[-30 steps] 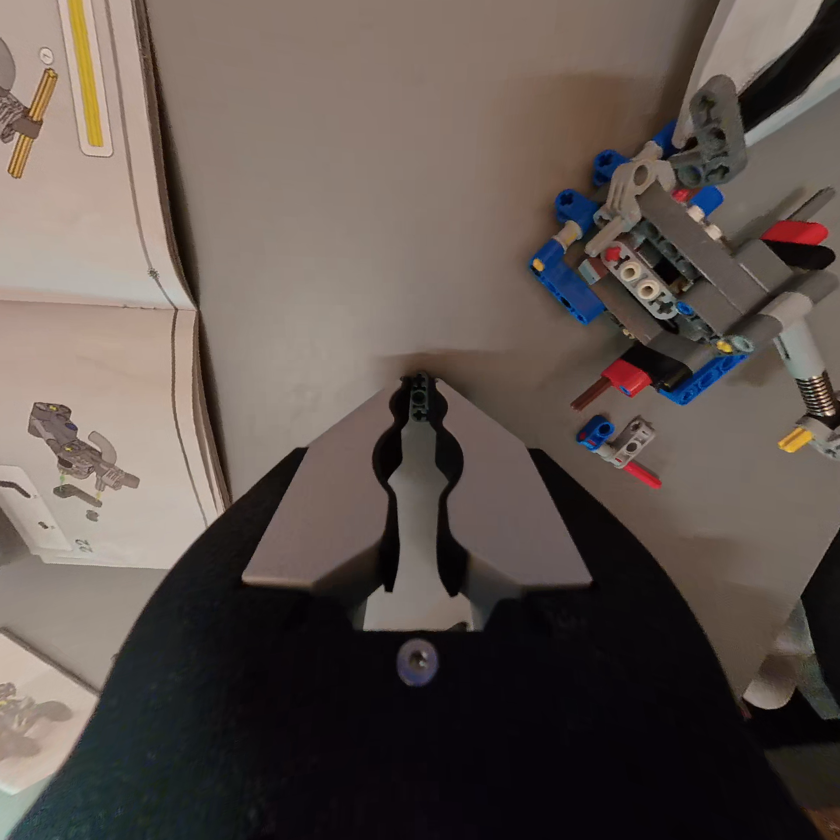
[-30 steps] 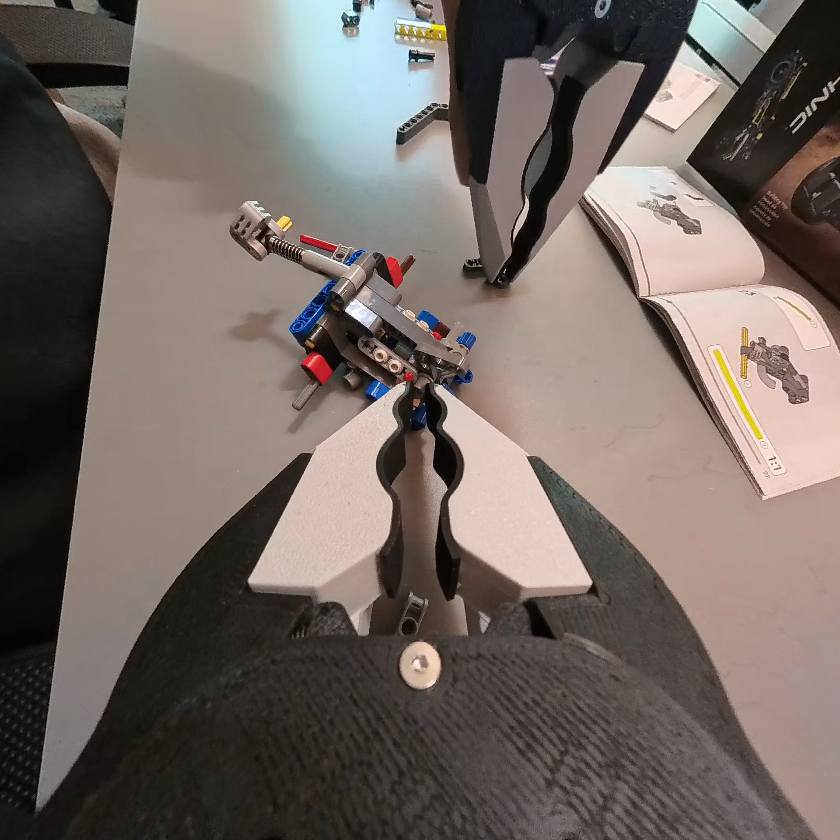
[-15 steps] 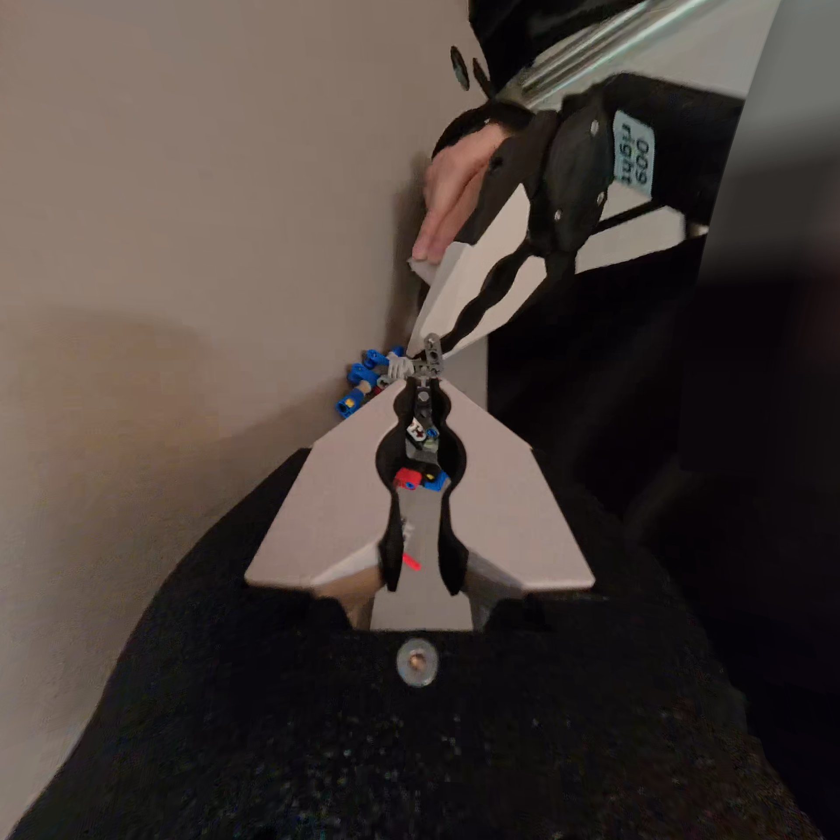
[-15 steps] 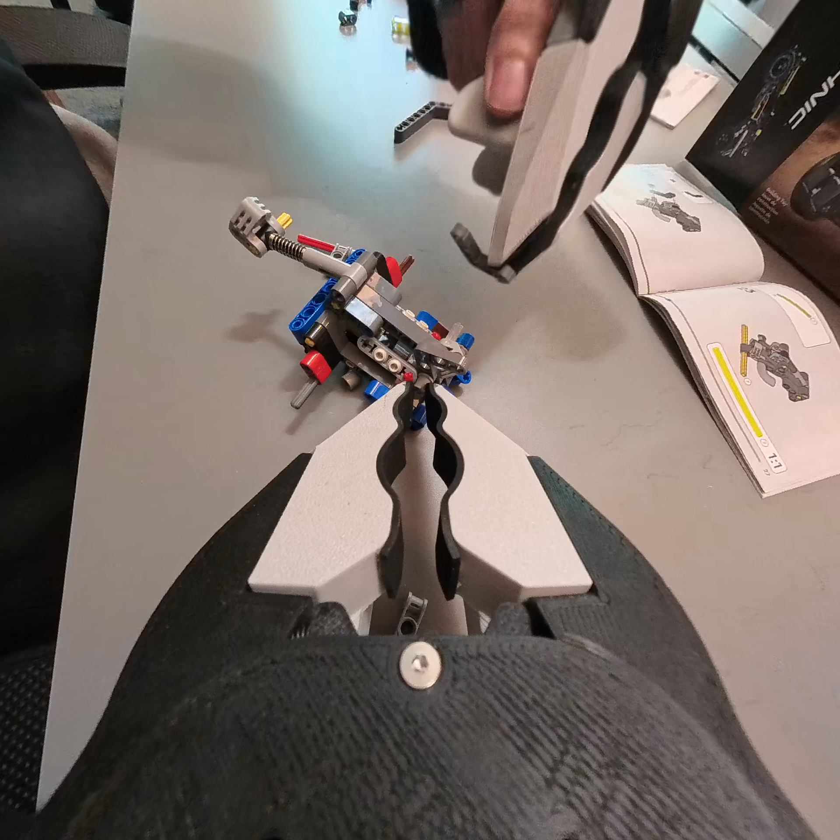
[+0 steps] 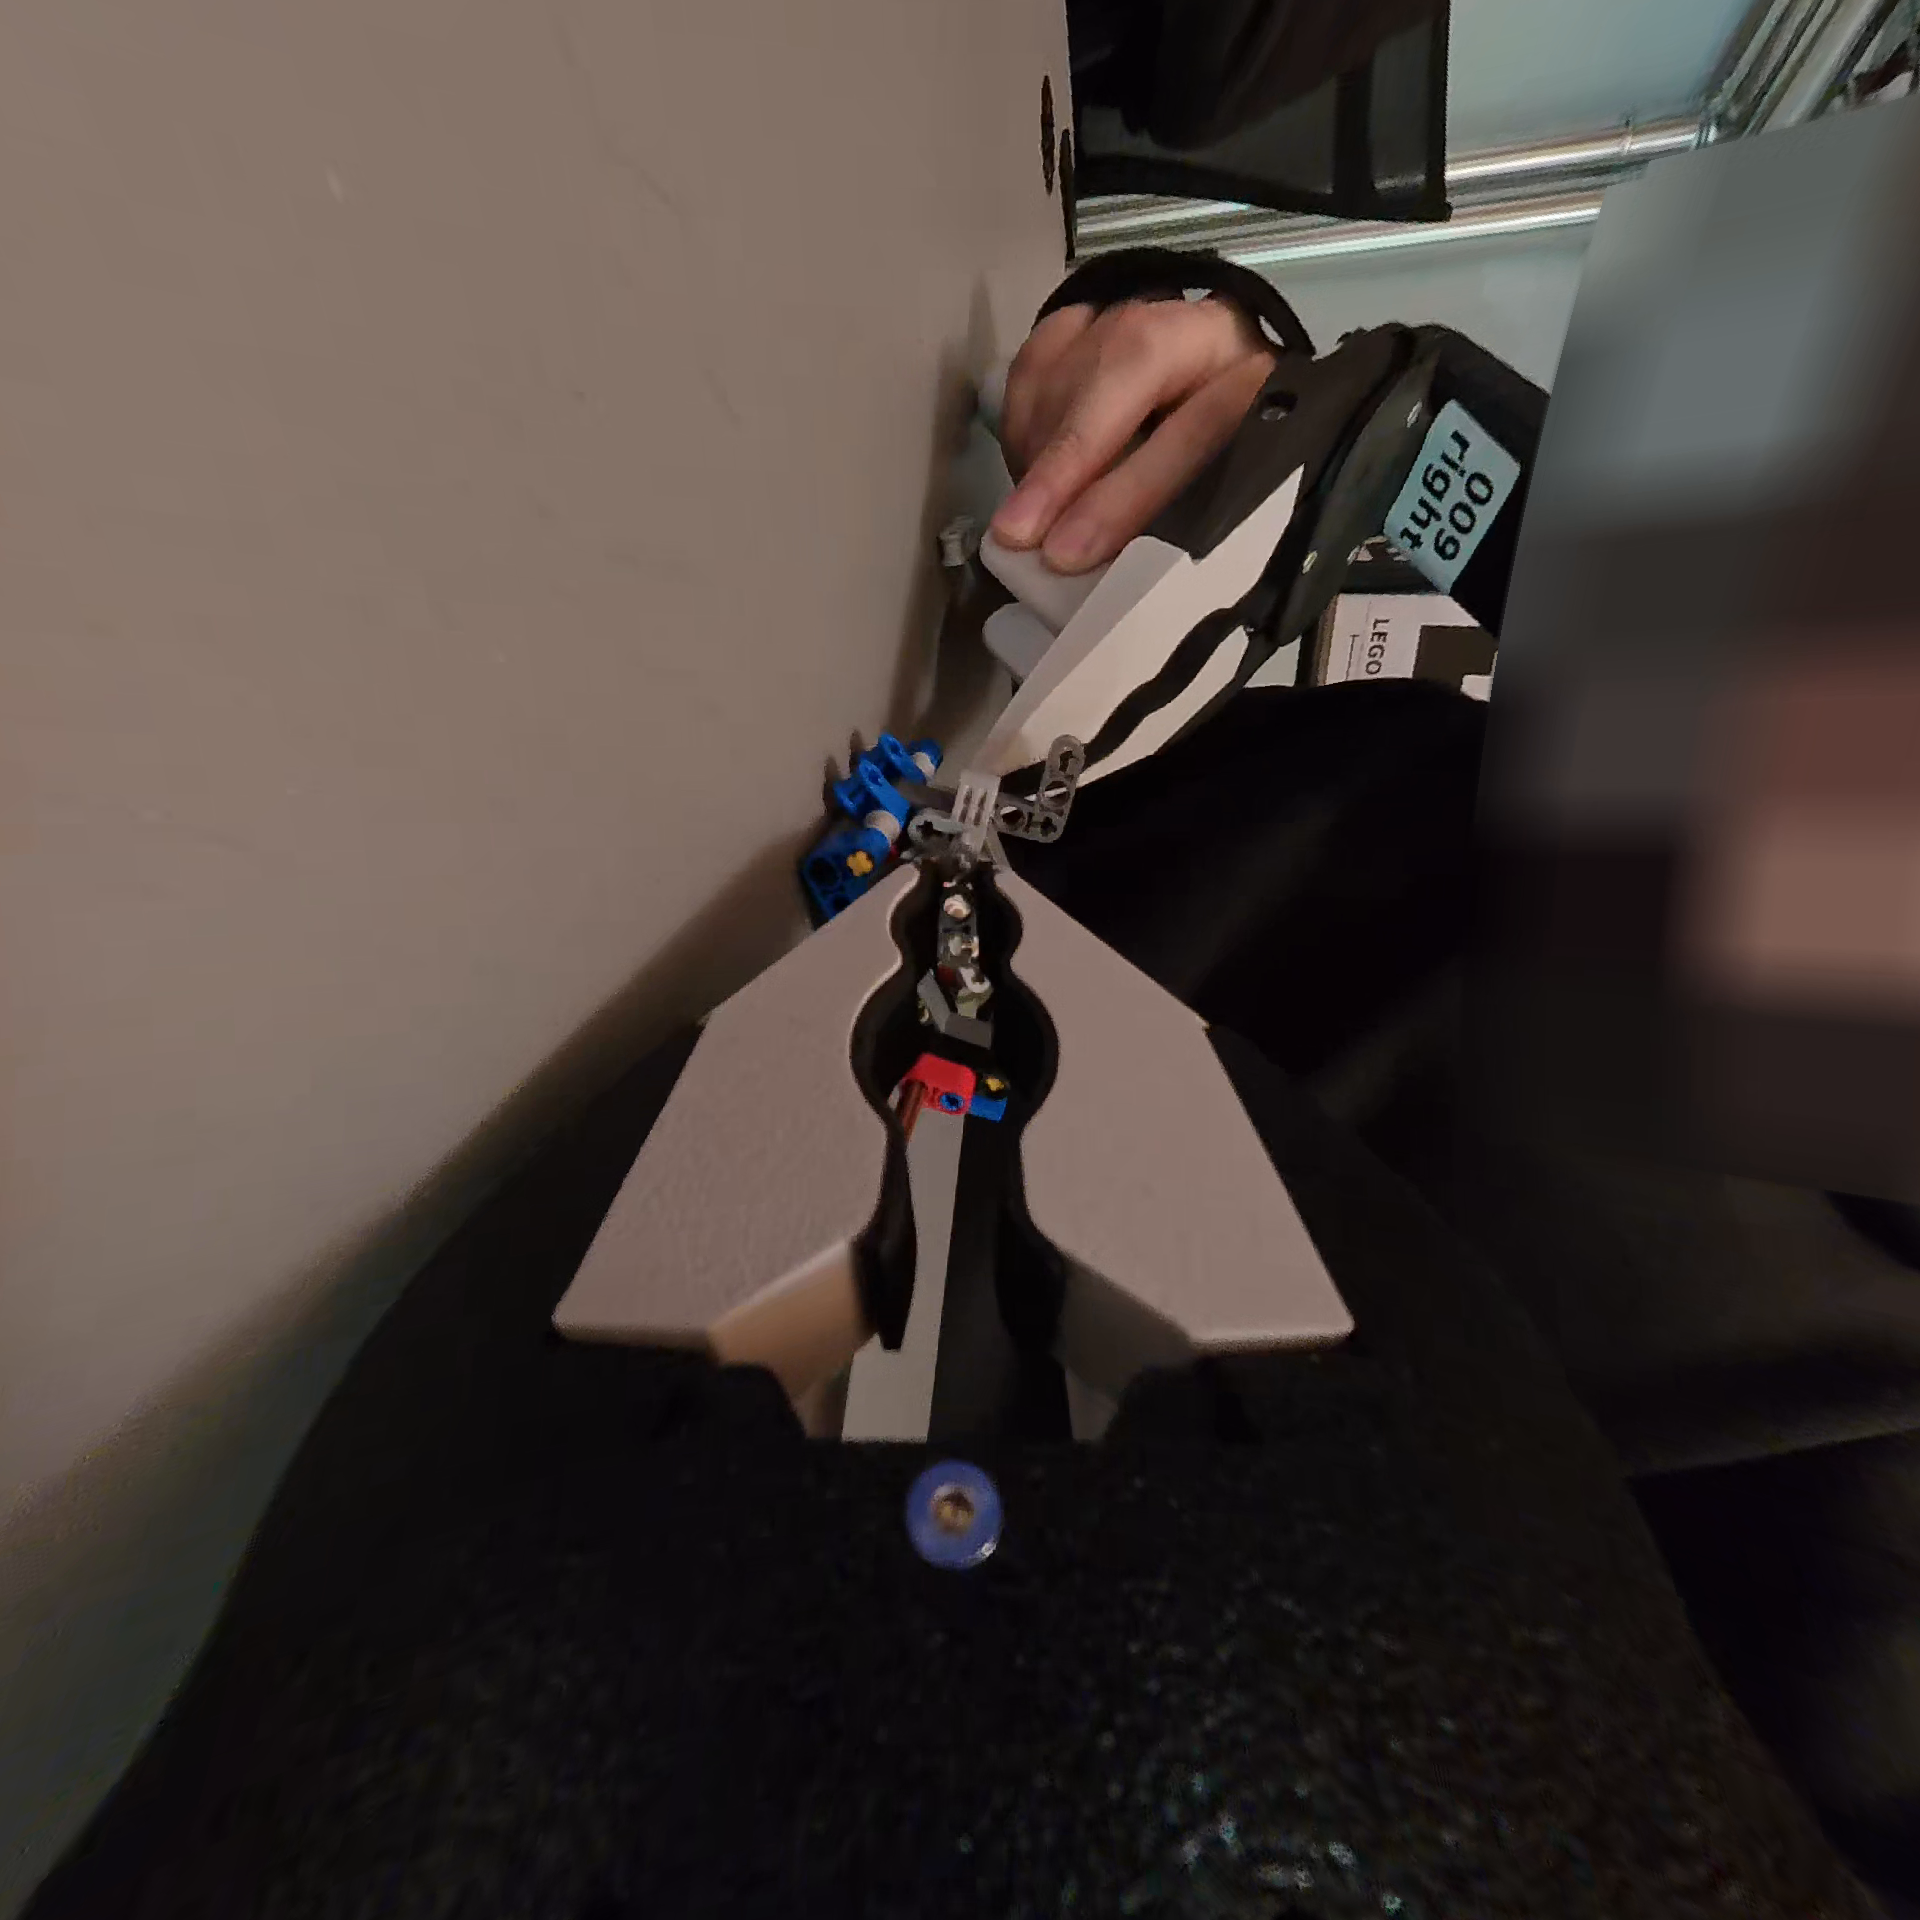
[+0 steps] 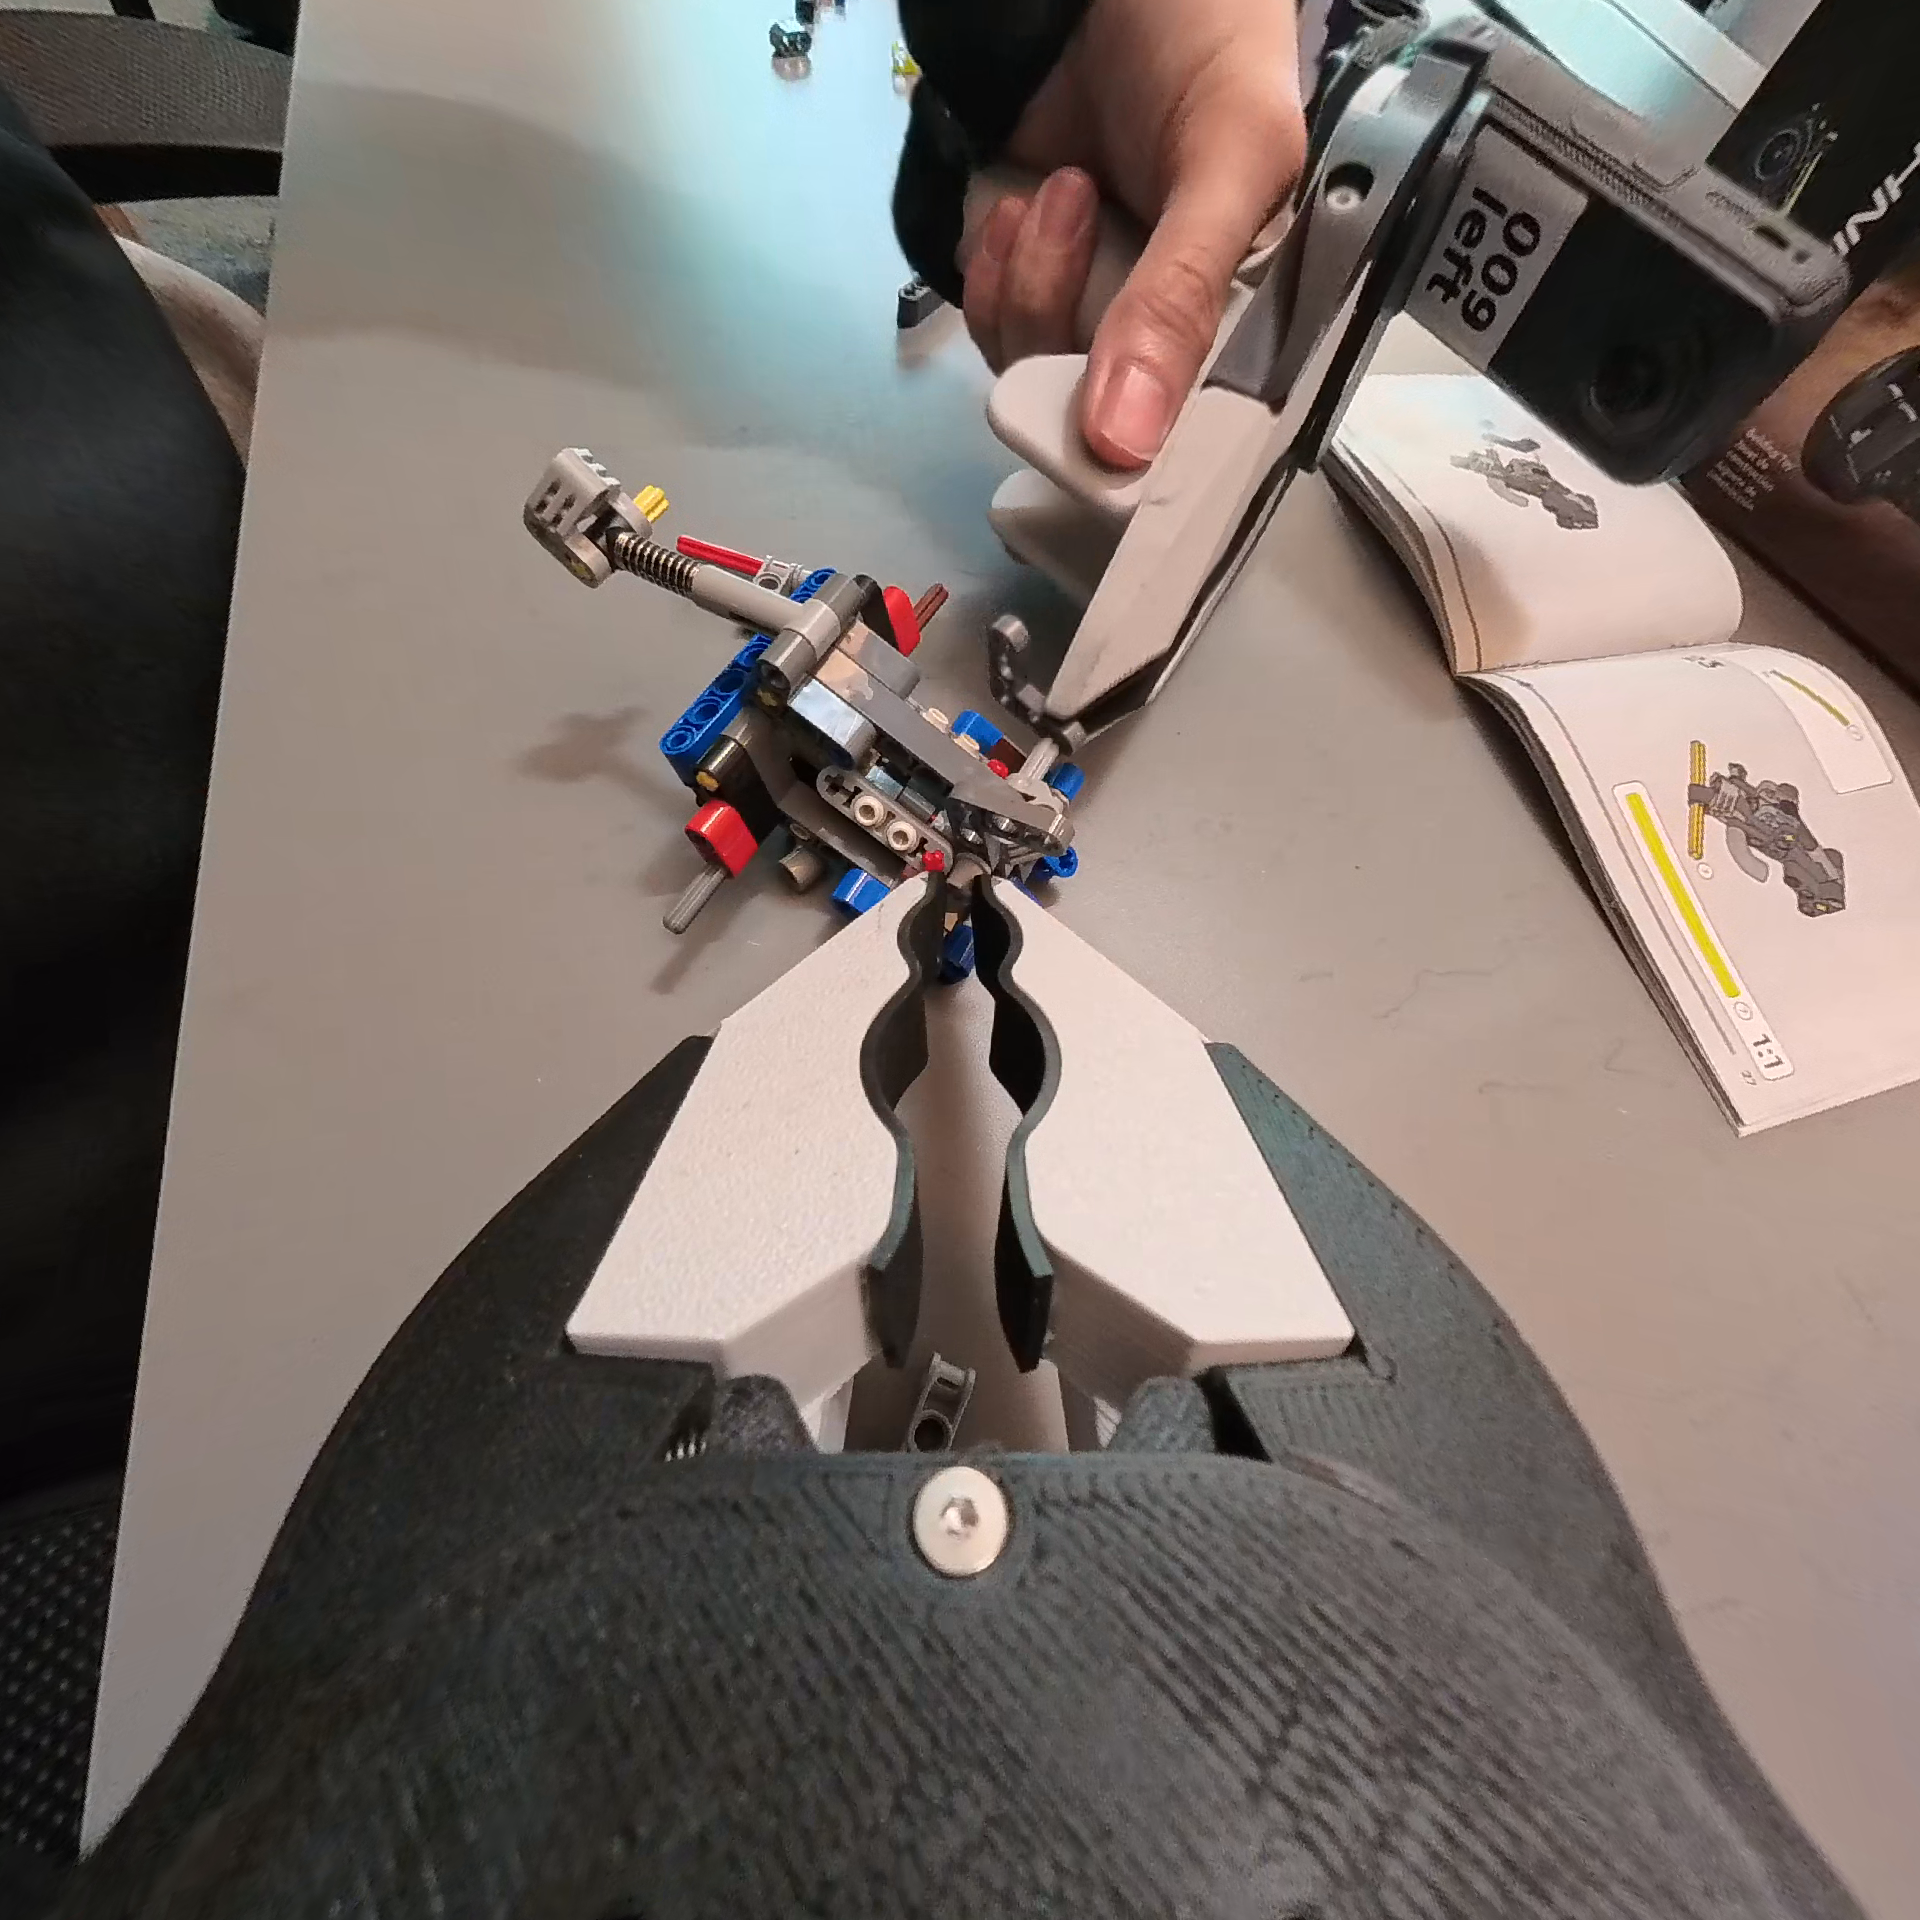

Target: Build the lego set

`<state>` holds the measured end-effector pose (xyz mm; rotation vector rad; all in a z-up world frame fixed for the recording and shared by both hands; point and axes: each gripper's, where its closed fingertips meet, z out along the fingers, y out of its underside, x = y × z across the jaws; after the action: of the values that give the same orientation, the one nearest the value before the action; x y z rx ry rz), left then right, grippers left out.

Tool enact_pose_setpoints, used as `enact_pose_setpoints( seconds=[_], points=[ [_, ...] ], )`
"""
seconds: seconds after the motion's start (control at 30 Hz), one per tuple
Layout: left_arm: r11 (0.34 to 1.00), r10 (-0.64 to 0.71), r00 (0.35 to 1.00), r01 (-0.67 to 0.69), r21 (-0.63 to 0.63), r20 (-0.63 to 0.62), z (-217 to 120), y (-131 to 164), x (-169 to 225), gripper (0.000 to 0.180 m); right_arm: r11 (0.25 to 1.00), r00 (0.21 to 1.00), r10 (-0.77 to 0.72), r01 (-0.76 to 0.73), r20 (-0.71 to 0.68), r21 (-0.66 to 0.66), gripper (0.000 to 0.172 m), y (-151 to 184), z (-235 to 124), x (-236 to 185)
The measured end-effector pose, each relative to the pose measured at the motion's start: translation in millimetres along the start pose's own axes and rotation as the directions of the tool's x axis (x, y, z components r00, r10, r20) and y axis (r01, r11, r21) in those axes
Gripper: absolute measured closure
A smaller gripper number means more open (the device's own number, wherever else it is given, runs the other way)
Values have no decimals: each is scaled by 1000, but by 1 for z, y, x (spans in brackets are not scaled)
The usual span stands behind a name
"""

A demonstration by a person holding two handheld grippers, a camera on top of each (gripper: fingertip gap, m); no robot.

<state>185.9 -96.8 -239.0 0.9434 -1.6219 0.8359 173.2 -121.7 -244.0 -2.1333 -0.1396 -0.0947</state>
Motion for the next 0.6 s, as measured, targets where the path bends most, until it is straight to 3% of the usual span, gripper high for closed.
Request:
enact_pose_setpoints(
  seconds=[0.03, 0.6],
  points=[
    [1000, -7, 1000, 7, 7, -8, 0, -1, 0, 177, 1000, 1000, 0, 0, 0, 0, 168, 0, 0, 0],
    [997, -63, 998, 63, 42, -5, 3, 4, -1, 177, 1000, 1000, -15, 15, 14, -1, 169, -1, 2, -3]
  ],
)
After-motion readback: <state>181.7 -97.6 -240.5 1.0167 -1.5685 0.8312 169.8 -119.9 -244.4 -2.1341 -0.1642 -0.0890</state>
